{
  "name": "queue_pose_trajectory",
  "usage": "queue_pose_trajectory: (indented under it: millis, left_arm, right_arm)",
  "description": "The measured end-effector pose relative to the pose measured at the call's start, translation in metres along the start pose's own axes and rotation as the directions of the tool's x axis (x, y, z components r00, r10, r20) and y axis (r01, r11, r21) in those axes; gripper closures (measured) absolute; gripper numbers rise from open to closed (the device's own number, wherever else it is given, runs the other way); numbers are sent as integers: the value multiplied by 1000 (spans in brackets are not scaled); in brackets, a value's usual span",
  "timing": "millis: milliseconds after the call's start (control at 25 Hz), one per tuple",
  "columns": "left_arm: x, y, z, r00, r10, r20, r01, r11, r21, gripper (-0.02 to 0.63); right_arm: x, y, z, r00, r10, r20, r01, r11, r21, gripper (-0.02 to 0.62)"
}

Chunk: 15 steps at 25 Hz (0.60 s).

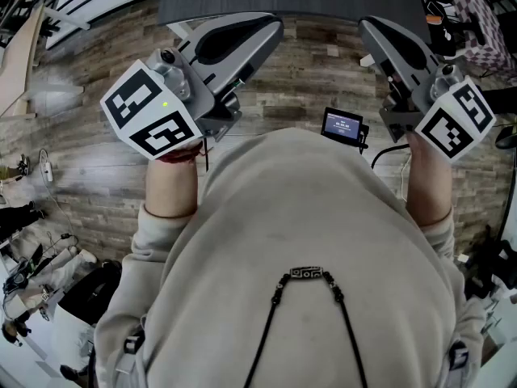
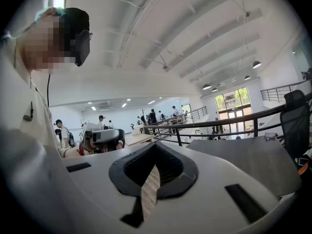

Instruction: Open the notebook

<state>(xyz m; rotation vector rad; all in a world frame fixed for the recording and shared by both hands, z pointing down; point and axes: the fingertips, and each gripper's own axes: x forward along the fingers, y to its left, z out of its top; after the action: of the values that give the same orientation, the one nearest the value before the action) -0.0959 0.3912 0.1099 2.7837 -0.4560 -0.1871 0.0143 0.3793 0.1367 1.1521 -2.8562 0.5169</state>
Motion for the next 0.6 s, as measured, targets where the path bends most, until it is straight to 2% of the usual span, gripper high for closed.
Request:
queue_pose_trajectory:
  millis: [120, 240, 440, 600]
  left_arm:
    - [9, -7, 9, 998, -12, 54, 14, 999, -36, 604]
    - [9, -7, 12, 998, -1, 60, 3, 999, -42, 604]
    - [15, 10, -5, 999, 47, 2, -47, 997, -56, 604]
    - [30, -13, -21, 999, -1, -39, -2, 997, -80, 603]
  right_arm:
    - [-7, -3, 4, 1000, -7, -6, 7, 1000, -1, 580]
    - [-10, -3, -1, 1000, -10, -15, 10, 1000, -10, 580]
    - [-10, -12, -4, 999, 24, 31, -26, 997, 74, 578]
    - [-31, -17, -1, 998, 4, 66, -9, 996, 88, 578]
